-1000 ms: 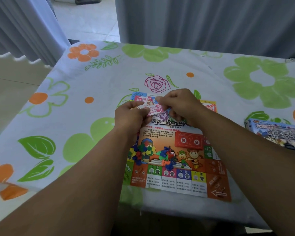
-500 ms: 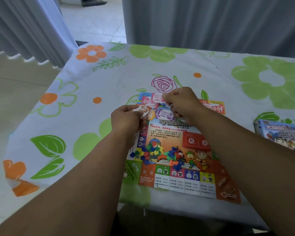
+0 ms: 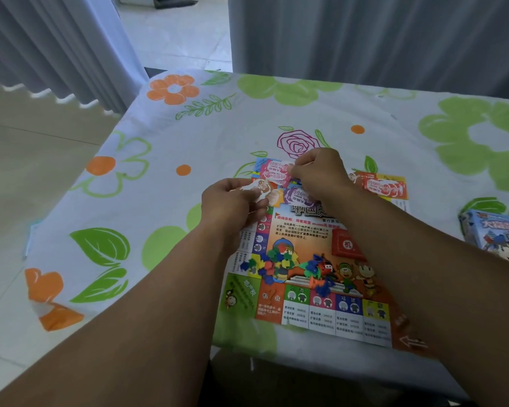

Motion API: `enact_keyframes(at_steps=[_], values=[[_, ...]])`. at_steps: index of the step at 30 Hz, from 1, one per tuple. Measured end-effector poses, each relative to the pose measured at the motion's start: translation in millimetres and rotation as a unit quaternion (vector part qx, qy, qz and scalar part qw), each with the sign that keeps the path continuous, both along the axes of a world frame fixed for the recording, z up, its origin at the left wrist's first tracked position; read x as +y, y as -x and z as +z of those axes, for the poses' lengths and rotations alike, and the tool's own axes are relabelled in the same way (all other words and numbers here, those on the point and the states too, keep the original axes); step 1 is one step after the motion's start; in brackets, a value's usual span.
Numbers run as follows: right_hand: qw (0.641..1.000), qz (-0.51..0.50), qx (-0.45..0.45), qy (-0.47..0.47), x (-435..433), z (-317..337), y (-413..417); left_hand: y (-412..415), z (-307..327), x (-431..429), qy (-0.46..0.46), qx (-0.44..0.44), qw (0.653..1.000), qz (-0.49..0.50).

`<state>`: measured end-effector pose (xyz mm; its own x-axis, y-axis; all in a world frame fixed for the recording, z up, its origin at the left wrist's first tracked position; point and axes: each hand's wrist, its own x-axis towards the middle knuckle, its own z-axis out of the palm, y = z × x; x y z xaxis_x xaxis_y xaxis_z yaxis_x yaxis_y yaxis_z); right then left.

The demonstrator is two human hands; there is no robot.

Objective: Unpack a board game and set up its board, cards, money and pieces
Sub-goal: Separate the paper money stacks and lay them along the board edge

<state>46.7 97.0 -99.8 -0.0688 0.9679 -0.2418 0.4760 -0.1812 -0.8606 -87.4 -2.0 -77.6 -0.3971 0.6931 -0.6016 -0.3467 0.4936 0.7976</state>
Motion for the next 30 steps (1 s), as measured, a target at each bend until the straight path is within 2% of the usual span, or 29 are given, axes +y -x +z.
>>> enact_keyframes(at_steps=[6,10,17,30], values=[[0.989,0.109,0.092,0.050,-13.7,15.7,-10.9,-7.8,2.5,0.7,-0.015,0.005,1.000,-0.010],[0.982,0.173,0.061,0.034,-19.8,20.6,-17.7,-14.0,4.4,1.9,-0.037,0.003,0.999,-0.012],[0.986,0.143,0.074,0.038,-16.8,19.3,-34.4,-28.0,8.1,9.5,-0.043,-0.029,0.999,0.017],[0.987,0.128,0.096,0.032,-16.8,23.2,-65.6,-50.9,2.1,15.8,-0.088,-0.001,0.996,0.000]])
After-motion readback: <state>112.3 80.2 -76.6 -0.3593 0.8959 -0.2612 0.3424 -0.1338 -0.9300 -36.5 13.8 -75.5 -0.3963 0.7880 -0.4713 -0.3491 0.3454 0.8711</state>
